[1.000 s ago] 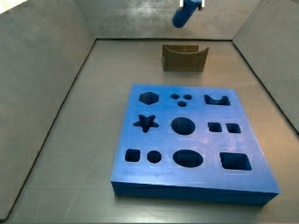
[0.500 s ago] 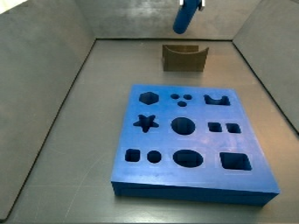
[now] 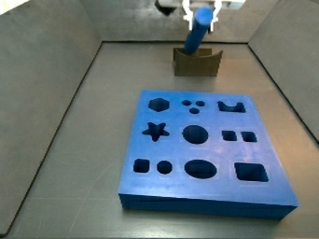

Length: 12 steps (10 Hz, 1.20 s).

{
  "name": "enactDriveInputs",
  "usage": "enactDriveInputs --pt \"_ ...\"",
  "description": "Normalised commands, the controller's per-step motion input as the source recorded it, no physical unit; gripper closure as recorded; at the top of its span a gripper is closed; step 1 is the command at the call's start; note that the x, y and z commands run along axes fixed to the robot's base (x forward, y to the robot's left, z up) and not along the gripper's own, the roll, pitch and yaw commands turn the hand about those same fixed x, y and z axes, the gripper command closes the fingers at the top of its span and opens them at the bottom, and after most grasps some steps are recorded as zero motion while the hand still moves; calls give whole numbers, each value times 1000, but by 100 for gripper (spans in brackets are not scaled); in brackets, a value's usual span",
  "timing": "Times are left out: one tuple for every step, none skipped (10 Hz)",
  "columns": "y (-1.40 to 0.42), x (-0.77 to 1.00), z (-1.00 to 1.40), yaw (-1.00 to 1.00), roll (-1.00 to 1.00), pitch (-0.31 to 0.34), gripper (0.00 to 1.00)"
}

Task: Pick up the round object. Move up. Place the round object on the fixture. Regrasp the round object. Move to above the board. Insert the round object.
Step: Place the round object on the fixture, then regrasp the round object.

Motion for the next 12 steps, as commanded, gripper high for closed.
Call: enactDriveInputs --pt "53 89 -709 -20 -81 -95 100" --pt "40 79 -534 -5 -78 -89 100" --pt "26 72 -361 8 -79 -82 100" --pt "0 0 0 0 0 0 0" --pt "0 0 1000 -55 -20 39 0" --pt "5 -1 1000 -51 -10 35 0" --pt "9 -10 1000 -42 3 35 0" --pt "9 -15 1000 -35 17 30 0" --pt "12 -25 1000 -28 27 26 0" --pt "15 -28 885 -25 32 28 0" --pt "16 -28 701 -20 33 34 0" --pt "14 -25 451 -17 34 45 0"
